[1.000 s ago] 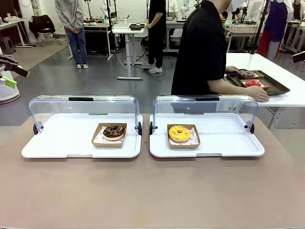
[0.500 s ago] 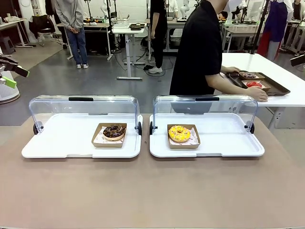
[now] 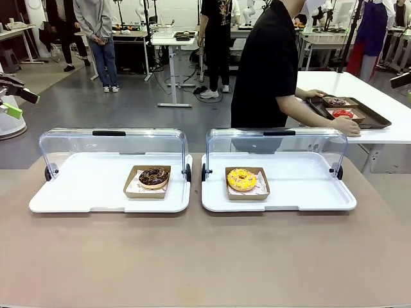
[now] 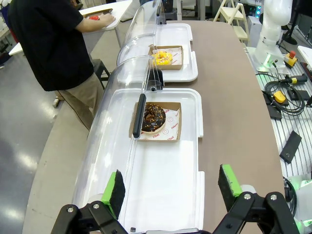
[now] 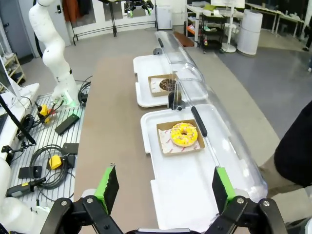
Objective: Provide the desired donut to the person.
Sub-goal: Place the picked Paper togo box onto the Handle tray extended by the person.
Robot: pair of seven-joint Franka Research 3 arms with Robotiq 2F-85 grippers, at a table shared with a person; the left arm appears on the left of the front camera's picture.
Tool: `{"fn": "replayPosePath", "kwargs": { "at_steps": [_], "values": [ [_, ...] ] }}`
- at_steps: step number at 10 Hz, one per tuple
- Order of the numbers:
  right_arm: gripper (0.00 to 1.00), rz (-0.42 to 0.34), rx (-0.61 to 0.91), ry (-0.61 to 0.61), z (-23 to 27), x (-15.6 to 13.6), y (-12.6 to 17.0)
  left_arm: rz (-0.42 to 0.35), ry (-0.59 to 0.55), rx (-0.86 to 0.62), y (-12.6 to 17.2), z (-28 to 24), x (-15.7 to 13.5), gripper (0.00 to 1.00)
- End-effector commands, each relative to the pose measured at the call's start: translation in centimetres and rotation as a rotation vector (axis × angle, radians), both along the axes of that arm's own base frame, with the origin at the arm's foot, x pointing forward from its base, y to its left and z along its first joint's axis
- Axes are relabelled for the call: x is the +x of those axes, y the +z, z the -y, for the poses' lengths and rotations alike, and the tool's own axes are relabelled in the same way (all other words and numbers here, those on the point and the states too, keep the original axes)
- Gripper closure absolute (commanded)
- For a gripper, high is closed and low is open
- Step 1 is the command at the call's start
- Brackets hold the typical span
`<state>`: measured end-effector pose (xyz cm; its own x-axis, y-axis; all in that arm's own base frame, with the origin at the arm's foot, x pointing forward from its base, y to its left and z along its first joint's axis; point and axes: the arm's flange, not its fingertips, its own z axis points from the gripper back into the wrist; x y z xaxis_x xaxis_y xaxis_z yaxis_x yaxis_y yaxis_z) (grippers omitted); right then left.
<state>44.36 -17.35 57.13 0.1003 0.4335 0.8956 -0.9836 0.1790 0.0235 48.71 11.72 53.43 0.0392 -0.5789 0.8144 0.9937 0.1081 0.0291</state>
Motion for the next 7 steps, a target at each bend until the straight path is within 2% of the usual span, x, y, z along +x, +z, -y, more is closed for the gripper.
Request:
{"fn": "replayPosePath", "kwargs": {
  "at_steps": [1,7],
  "values": [
    [0.00,-0.010,0.006,-0.004,0.02,-0.03,0.02,-0.001,-0.001,-0.017,0.22,0.01,-0.06,0.00],
    [0.00,-0.010,0.006,-0.004,0.02,-0.03,0.02,-0.001,-0.001,-0.017,0.22,0.01,-0.06,0.00]
  ]
}}
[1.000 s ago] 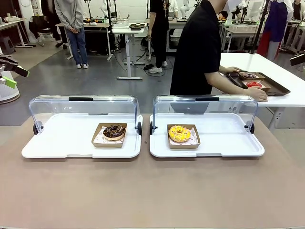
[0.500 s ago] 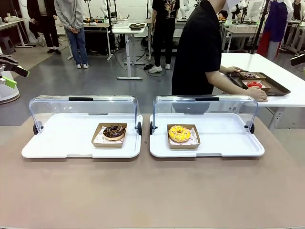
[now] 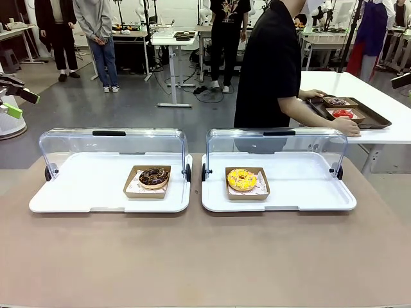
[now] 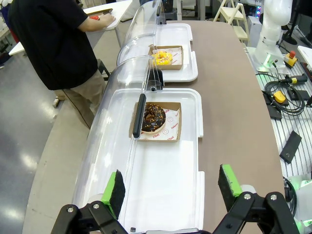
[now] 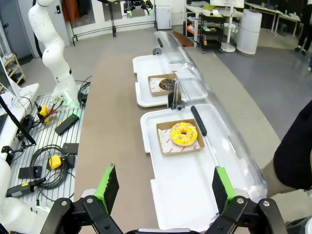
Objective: Provide the desired donut to the person.
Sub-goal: Place the picked Paper togo box onto the Handle tray extended by the person.
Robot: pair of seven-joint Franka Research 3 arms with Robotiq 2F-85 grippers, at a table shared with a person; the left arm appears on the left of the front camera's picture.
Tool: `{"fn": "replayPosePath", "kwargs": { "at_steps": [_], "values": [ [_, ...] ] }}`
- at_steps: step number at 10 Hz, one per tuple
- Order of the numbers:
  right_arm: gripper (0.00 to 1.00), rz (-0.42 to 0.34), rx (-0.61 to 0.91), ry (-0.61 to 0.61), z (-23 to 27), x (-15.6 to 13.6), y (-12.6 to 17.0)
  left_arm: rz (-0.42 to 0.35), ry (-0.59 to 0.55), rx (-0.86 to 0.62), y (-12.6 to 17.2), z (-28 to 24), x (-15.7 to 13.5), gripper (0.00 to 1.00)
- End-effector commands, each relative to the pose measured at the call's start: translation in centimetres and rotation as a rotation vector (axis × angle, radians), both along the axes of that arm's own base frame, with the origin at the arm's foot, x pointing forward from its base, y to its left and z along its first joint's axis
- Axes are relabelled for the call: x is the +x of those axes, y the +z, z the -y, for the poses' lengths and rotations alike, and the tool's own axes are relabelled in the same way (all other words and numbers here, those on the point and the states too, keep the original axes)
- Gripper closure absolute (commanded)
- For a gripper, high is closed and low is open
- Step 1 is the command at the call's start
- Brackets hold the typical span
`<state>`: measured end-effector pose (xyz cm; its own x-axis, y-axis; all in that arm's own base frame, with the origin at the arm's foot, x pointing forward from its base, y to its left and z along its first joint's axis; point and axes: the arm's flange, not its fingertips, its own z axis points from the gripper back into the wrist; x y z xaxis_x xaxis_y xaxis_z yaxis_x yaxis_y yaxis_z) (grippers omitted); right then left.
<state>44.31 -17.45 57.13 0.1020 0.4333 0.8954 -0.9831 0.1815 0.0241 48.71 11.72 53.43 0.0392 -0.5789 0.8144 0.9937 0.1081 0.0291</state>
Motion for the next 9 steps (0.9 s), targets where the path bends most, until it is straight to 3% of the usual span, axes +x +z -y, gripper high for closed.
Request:
{"fn": "replayPosePath", "kwargs": {
  "at_steps": [1,9],
  "values": [
    [0.00,-0.009,0.006,-0.002,-0.08,0.01,0.02,-0.001,-0.001,-0.017,0.22,0.01,-0.06,0.00],
    [0.00,-0.009,0.006,-0.002,-0.08,0.01,0.02,-0.001,-0.001,-0.017,0.22,0.01,-0.06,0.00]
  ]
}}
